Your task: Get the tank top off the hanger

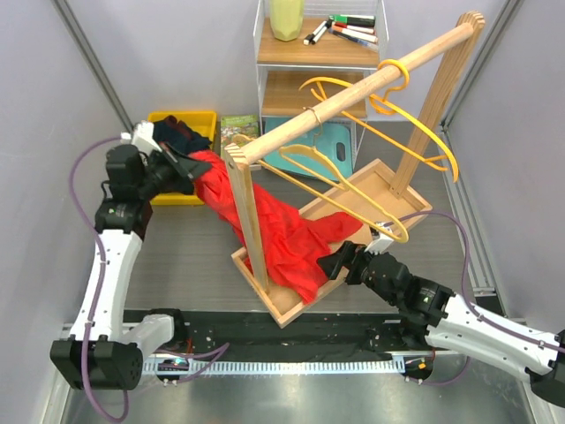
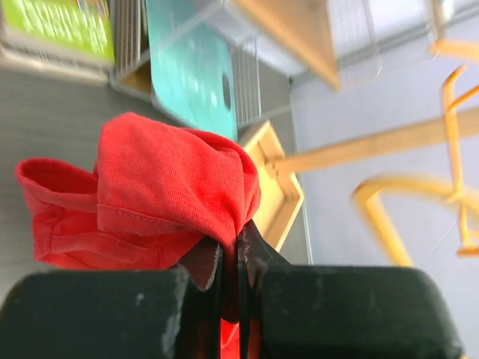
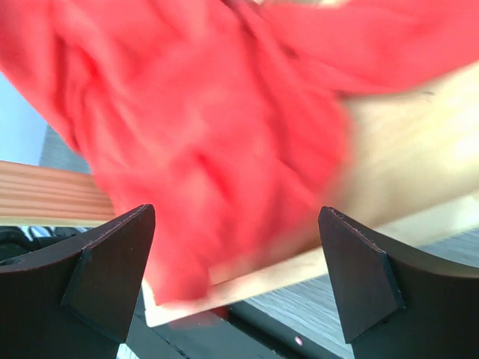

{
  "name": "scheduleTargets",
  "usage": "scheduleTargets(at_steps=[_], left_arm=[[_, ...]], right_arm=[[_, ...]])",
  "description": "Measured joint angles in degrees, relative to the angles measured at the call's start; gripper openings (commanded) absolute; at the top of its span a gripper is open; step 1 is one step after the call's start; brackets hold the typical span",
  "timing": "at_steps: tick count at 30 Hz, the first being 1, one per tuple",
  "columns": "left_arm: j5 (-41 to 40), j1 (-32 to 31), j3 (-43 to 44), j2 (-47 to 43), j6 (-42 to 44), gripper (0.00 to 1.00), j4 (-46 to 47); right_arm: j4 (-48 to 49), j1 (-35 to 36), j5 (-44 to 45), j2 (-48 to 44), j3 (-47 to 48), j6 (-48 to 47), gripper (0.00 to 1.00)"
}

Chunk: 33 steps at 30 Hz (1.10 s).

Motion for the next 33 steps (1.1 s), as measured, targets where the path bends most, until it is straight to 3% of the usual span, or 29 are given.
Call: scheduleTargets(at_steps=[6, 23, 33], left_arm=[[0.9, 8.0, 13.7, 5.2, 0.0, 0.00, -2.5], [-1.9, 16.5, 59.0, 24.7, 4.2, 0.00, -3.3], [6.1, 26.0, 83.2, 46.1, -13.5, 0.00, 12.5]], right_arm=[[-3.3, 0.0, -0.1, -0.6, 0.0, 0.5, 0.96], [-8.6, 0.0, -2.5, -0.8, 5.0, -0.1, 0.96], [-10.1, 0.0, -2.3, 1.7, 5.6, -1.3, 0.98]])
